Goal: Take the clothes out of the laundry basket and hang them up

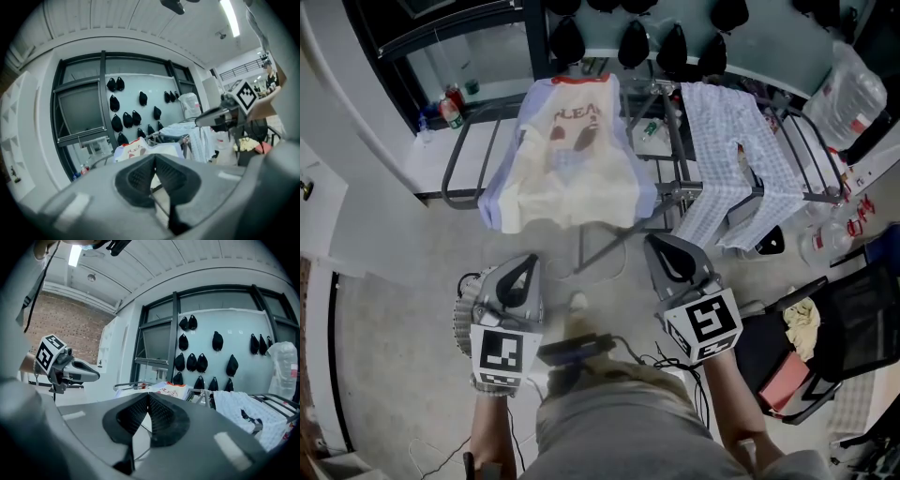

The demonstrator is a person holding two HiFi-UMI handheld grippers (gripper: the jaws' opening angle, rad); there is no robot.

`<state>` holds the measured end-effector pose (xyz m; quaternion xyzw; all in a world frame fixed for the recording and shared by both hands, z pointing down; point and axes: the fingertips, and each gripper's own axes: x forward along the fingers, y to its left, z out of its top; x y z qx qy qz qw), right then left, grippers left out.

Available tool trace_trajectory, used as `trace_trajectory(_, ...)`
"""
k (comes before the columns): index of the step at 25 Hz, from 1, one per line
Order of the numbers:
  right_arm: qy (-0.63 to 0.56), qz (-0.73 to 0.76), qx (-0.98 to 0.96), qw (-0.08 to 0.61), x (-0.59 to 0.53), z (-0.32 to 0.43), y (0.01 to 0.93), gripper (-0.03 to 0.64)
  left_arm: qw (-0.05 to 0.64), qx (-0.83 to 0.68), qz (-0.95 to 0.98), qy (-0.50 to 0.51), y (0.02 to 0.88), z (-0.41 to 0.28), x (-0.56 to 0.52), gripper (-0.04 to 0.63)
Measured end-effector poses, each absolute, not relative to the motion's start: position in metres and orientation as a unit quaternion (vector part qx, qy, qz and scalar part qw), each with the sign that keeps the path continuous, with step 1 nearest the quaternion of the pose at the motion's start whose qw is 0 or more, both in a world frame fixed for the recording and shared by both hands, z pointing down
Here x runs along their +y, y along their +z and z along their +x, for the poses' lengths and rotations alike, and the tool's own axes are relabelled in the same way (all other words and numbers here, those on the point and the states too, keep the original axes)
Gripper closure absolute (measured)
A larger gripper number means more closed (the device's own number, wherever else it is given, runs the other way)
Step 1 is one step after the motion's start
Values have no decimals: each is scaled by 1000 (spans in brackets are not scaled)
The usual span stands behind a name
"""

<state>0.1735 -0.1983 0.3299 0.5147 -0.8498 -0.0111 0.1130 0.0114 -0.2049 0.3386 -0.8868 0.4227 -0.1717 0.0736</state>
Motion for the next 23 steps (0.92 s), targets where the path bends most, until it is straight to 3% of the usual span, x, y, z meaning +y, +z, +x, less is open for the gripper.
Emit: trace_trajectory(23, -12, 515, -848, 126, -183, 173, 335, 611, 60, 432, -887, -149, 333, 23, -199, 601)
